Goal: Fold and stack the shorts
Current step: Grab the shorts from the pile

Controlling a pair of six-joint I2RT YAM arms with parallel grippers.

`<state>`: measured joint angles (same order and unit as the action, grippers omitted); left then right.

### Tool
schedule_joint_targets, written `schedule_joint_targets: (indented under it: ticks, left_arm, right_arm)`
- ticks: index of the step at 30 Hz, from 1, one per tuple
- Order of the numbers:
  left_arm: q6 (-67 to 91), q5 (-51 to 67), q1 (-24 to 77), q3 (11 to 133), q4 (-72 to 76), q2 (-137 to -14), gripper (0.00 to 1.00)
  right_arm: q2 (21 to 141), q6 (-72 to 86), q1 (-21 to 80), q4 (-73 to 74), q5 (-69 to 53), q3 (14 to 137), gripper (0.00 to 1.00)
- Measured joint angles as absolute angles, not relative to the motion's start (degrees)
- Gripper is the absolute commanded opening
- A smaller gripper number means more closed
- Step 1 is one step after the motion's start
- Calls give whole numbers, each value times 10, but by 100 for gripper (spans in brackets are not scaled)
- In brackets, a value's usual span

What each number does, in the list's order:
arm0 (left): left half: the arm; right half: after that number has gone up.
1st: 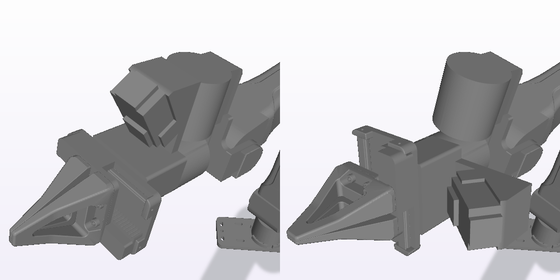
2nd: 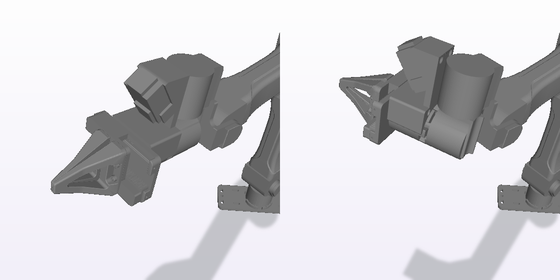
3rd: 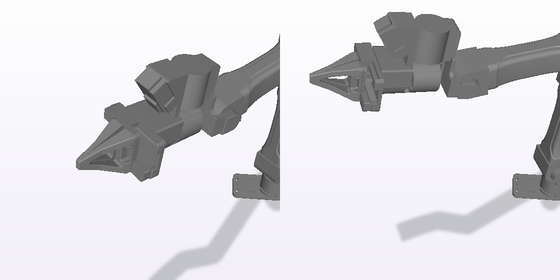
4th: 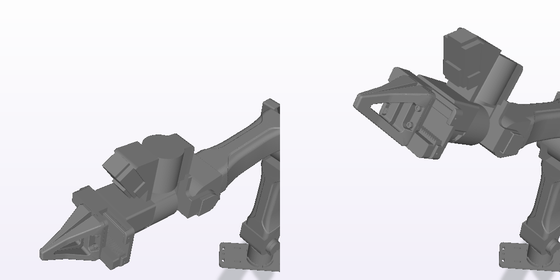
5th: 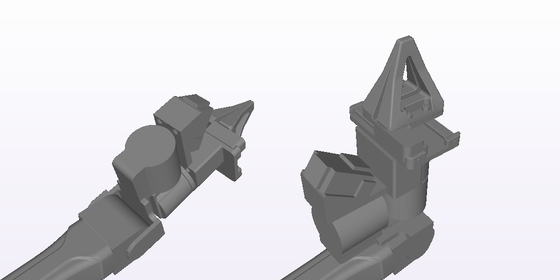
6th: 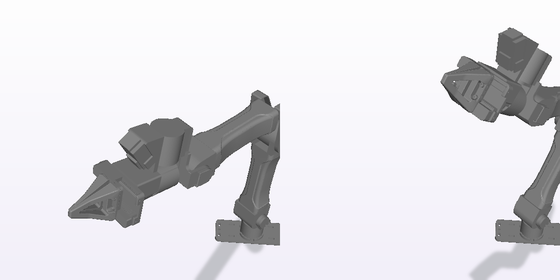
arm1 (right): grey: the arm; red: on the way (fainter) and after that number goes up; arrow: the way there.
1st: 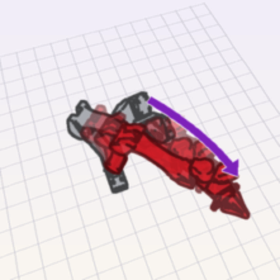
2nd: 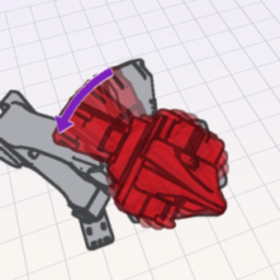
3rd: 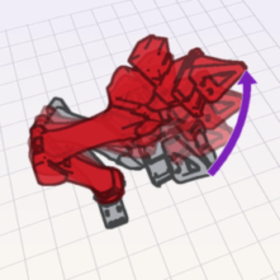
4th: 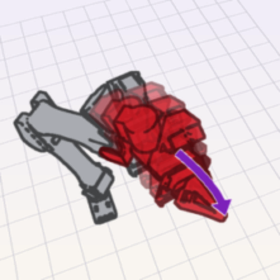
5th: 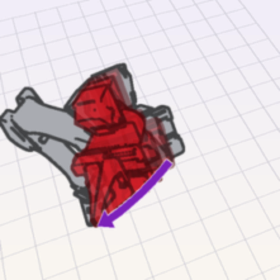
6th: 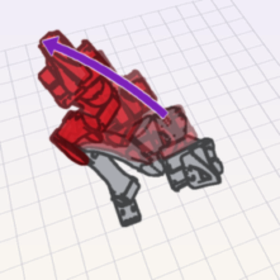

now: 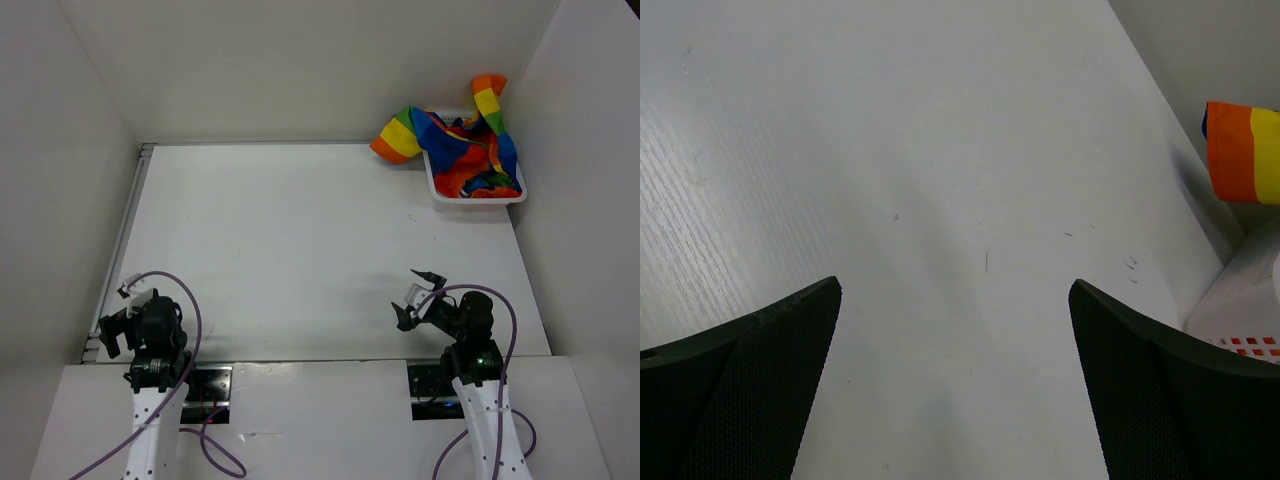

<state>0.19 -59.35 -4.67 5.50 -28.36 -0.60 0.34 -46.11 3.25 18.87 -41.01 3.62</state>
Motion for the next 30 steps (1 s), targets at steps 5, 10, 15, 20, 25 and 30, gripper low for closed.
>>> schedule_joint_targets:
  ticks: [5, 10, 15, 20, 25, 30]
  left_arm:
    - [2, -596, -47, 55, -284, -6, 100]
    - [2, -625, -47, 57, -284, -6, 100]
    - [1, -665, -47, 80, -230, -6, 100]
    - [1, -692, -47, 129, -154, -6, 100]
    - [1, -717, -47, 143, -124, -5, 100]
    - [1, -697, -47, 145, -149, -5, 100]
  right_arm:
    - [3, -459, 32, 189, -415, 36, 100]
    - [3, -475, 33, 186, -417, 35, 100]
    - [3, -620, 35, 178, -421, 32, 100]
    - [3, -745, 35, 167, -397, 32, 100]
    - [3, -776, 35, 176, -357, 32, 100]
    - [3, -725, 35, 185, -323, 35, 100]
